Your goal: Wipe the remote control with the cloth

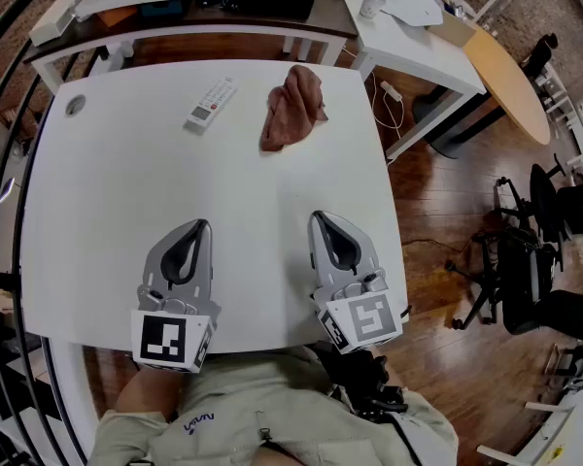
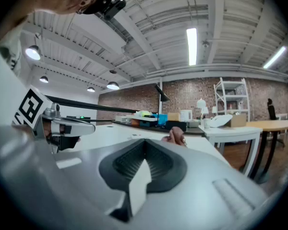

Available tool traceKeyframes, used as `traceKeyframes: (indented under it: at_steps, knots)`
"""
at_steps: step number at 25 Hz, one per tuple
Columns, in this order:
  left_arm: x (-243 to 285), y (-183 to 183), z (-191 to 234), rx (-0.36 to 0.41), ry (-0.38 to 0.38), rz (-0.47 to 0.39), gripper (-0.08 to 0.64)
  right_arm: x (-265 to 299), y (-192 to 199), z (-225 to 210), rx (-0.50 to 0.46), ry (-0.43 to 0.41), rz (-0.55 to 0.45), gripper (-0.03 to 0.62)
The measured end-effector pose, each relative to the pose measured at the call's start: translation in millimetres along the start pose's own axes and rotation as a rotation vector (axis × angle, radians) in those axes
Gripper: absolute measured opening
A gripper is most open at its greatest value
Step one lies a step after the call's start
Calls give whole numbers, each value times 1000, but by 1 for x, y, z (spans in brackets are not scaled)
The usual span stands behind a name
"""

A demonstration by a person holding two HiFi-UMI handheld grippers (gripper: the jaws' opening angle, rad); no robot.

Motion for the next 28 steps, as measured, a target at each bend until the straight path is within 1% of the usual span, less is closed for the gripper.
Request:
traceKeyframes:
  at_steps: [5, 10, 12, 14, 15, 17, 19, 23, 25, 28]
  knots:
    - [7, -7, 2, 42, 15, -10, 5, 5, -15, -6, -71, -5, -46, 3]
    - [19, -44, 16, 95, -12, -77, 3, 16, -40, -19, -158, -7, -94, 5]
    - [26, -63, 22, 139, -11, -109, 3, 22, -52, -26, -197, -8, -114, 5]
    - [33, -85, 27, 220, 7, -154, 3, 29, -63, -32, -233, -8, -131, 5]
    - [37, -96, 28, 247, 16, -174, 3, 33, -68, -36, -248, -9, -136, 5]
    - [47, -115, 30, 258, 28, -200, 3, 42, -77, -42, -274, -13, -139, 45]
    - [57, -130, 33, 261, 34, -210, 3, 52, -84, -47, -291, -16, -135, 60]
    - [83, -148, 48, 349, 42, -253, 3, 75, -92, -64, -315, -1, -114, 121]
    - [99, -147, 57, 351, 32, -235, 4, 86, -96, -72, -314, 5, -109, 143]
    - [124, -137, 72, 318, 18, -177, 10, 104, -102, -82, -294, 3, -105, 167]
Point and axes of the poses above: the fingertips, and each gripper's own axes: x forward along the fingers, z to its left, y out of its underside, the point moved 3 cm from there along -x, backward along the fingers, and after that the axes turned 5 degrees about -z, right-handed, at the moved point
